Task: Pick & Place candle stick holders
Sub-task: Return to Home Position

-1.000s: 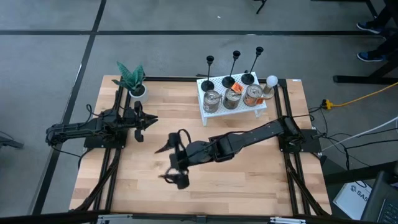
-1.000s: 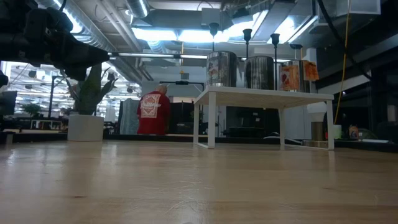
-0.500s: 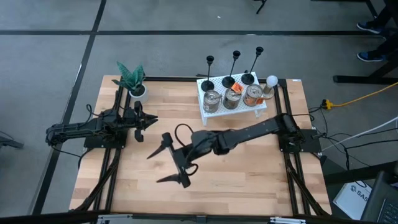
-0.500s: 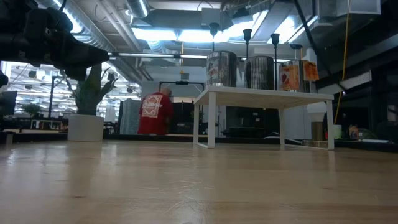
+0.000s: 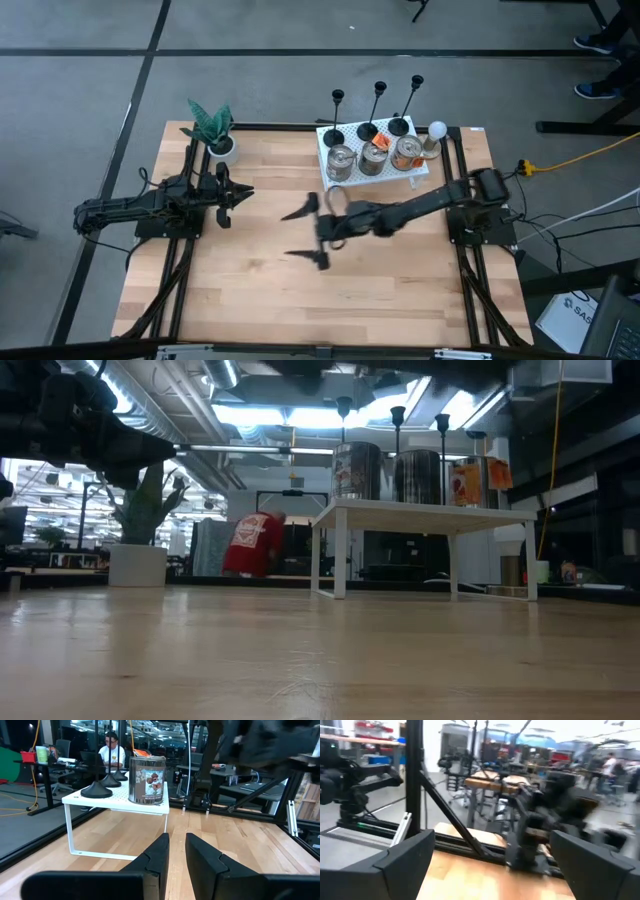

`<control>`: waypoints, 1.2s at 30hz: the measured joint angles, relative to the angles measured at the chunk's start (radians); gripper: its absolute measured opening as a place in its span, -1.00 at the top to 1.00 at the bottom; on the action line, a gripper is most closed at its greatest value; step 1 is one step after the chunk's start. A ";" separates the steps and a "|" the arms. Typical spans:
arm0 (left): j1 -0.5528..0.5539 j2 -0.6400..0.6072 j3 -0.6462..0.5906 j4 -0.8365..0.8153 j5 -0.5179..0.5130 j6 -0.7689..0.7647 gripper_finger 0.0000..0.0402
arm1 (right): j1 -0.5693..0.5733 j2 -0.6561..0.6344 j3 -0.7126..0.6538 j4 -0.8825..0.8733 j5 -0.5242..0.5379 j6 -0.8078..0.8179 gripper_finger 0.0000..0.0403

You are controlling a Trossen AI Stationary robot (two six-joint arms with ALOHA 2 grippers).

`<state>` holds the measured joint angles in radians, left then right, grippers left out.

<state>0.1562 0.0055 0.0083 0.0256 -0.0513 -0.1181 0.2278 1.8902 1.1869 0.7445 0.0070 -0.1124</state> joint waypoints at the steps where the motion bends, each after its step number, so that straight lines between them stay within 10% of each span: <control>1: 0.000 0.000 0.000 0.000 0.000 0.000 0.71 | 0.000 -0.034 -0.061 0.032 0.016 -0.002 -0.97; 16: 0.000 0.000 0.000 0.000 0.000 0.000 0.71 | -0.006 -0.536 -0.809 0.392 0.113 -0.033 -0.97; 36: 0.000 0.000 0.000 0.000 0.000 0.000 0.71 | -0.020 -0.770 -1.180 0.513 0.206 -0.018 -0.97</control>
<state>0.1559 0.0051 0.0083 0.0253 -0.0513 -0.1181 0.2073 1.1197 0.0068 1.2578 0.2128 -0.1300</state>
